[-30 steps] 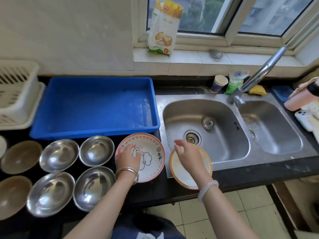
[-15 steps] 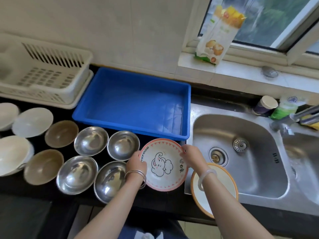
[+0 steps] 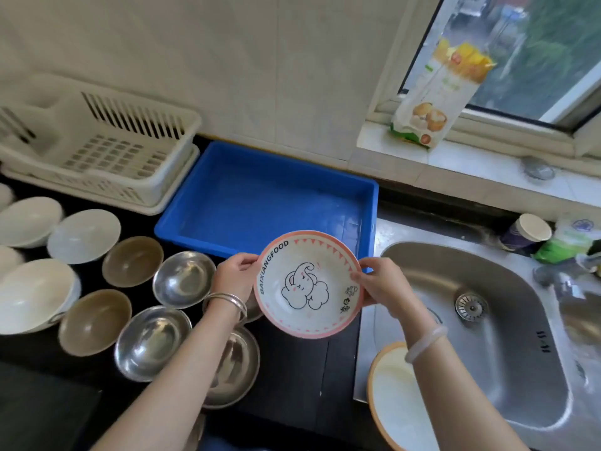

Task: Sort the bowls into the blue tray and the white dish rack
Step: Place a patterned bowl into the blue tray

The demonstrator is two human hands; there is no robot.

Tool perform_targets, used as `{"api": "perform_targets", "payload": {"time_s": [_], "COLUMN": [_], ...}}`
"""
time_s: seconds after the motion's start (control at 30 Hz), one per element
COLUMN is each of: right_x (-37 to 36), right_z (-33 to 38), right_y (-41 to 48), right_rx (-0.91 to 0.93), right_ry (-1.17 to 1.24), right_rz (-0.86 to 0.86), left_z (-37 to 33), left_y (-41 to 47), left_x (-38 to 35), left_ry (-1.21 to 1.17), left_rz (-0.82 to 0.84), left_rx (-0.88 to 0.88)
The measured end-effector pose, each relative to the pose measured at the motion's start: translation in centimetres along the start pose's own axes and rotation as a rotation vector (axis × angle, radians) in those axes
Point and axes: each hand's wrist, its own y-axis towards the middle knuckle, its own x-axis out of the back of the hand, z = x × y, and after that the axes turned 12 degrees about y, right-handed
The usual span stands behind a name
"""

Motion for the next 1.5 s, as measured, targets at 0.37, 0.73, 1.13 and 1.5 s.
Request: {"api": "perform_targets", "payload": {"time_s": [0.37, 0.73, 1.13, 1.5], "right_x": [-7.9, -16.3, -18.7, -20.5], "right_z": [6.7, 7.6, 6.9, 6.8], "right_y": [8.2, 15.1, 14.7, 14.5], "right_rx": [-0.034, -0.139, -0.207, -0.218], "right_ry": [0.255, 0.386, 0.648, 0.988], "right_rz": [-0.074, -0.128, -0.038, 0.03], "left_z": [-1.4, -0.3, 0.7, 1.6], "left_y": [9.9, 20.2, 22.0, 21.2], "left_x": [3.9, 6.5, 7.8, 7.0], "left_ry": [-0.205, -0.081, -0.387, -0.747], "left_rz": [-0.036, -0.023, 0.139, 0.158], "left_rx": [0.112, 0.163, 0.395, 0.486]}}
